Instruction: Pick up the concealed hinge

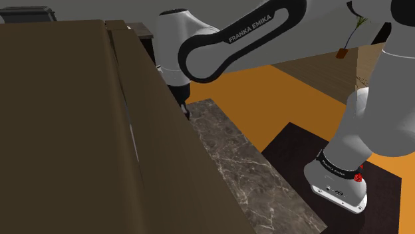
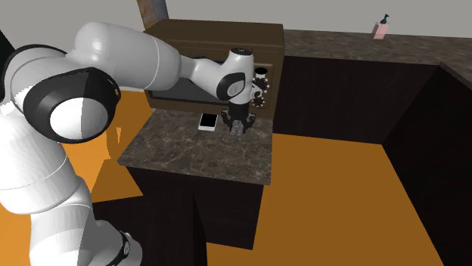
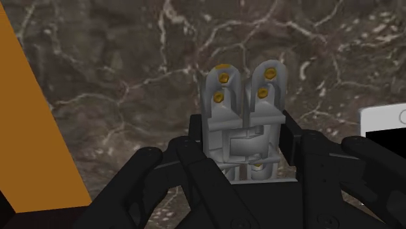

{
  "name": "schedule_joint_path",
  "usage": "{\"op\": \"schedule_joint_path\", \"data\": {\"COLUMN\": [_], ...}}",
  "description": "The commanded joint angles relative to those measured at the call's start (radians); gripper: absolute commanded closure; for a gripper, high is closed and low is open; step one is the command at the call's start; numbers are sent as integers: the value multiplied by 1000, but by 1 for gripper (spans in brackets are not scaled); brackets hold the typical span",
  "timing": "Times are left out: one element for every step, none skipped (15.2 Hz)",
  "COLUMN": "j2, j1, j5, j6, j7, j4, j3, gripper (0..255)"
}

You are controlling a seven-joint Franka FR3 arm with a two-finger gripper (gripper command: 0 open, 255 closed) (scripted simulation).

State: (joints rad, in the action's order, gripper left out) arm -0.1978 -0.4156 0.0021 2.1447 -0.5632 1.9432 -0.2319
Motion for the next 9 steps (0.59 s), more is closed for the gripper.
{"op": "schedule_joint_path", "data": {"j2": [14, 19, 24, 29, 34, 38, 42, 43, 43], "j1": [0, 1, 1, 1, 2, 2, 2, 2, 2], "j5": [3, 5, 6, 7, 8, 9, 10, 10, 10], "j6": [-26, -38, -51, -63, -75, -88, -100, -102, -102], "j7": [0, -1, -1, -2, -2, -2, -3, -3, -3], "j4": [-12, -20, -27, -34, -42, -50, -59, -60, -60], "j3": [-1, -1, -2, -2, -2, -2, -2, -2, -2], "gripper": [255, 255, 255, 255, 255, 255, 255, 255, 255]}}
